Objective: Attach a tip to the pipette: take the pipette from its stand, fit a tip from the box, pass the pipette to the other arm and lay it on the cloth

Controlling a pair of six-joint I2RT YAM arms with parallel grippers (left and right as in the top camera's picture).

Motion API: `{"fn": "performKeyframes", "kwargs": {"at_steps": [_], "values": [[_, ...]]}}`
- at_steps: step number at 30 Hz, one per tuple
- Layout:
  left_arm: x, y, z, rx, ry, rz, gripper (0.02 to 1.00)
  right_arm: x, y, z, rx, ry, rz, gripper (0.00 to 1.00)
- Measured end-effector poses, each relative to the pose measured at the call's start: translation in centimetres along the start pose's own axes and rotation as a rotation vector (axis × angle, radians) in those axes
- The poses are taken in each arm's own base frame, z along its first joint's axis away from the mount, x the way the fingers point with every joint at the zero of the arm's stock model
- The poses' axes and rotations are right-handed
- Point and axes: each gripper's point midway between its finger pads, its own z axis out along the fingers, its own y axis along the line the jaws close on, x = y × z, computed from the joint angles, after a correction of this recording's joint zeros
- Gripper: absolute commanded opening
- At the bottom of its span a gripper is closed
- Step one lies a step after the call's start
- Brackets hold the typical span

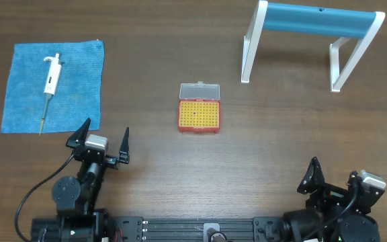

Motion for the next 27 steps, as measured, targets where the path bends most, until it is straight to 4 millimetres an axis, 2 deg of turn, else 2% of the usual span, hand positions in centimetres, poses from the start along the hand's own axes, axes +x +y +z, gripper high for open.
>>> {"fn": "performKeyframes", "kwargs": {"at_steps": [6, 8, 11, 14, 16, 22, 24, 27], "values": [[0.0, 0.0, 0.0, 0.000, 0.000, 0.000, 0.965, 0.6, -0.3, 0.1, 0.015, 0.021, -0.006, 0.954], [0.0, 0.0, 0.0, 0.000, 0.000, 0.000, 0.965, -0.9, 0.2, 0.6, 0.008, -0.051, 0.025, 0.954], [0.0, 0.0, 0.0, 0.000, 0.000, 0.000, 0.967, -3.3, 1.1, 2.6, -0.012, -0.209, 0.047, 0.954], [0.0, 0.0, 0.0, 0.000, -0.001, 0.000, 0.967, -3.5, 2.0, 5.7, -0.041, -0.305, -0.019, 0.954], [0.0, 0.0, 0.0, 0.000, -0.001, 0.000, 0.965, -2.6, 2.4, 7.6, -0.060, -0.333, -0.072, 0.954], [0.0, 0.0, 0.0, 0.000, -0.002, 0.001, 0.967, 3.3, 2.8, 12.1, -0.115, -0.267, -0.168, 0.954], [0.0, 0.0, 0.0, 0.000, -0.002, 0.001, 0.967, 4.3, 3.0, 12.7, -0.135, -0.265, -0.180, 0.954], [0.0, 0.0, 0.0, 0.000, -0.002, 0.001, 0.965, 4.2, 3.3, 12.6, -0.153, -0.273, -0.189, 0.954]]}}
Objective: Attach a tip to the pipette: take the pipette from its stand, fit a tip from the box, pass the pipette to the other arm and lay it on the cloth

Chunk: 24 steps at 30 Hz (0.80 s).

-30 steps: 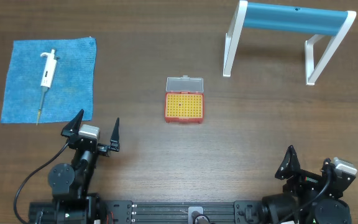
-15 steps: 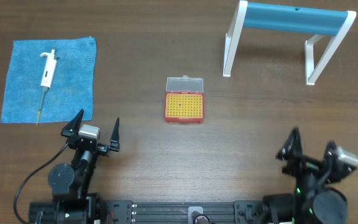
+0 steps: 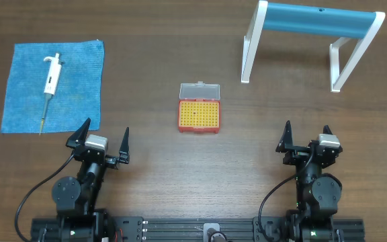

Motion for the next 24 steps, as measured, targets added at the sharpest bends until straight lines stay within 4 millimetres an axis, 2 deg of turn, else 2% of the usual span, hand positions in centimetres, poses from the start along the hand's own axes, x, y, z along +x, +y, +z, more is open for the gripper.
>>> {"fn": "performKeyframes", "kwargs": {"at_steps": [24], "values": [[0.00, 0.00, 0.00, 0.000, 0.000, 0.000, 0.967, 0.08, 0.17, 0.01, -0.010, 0.002, -0.004, 0.954]]}}
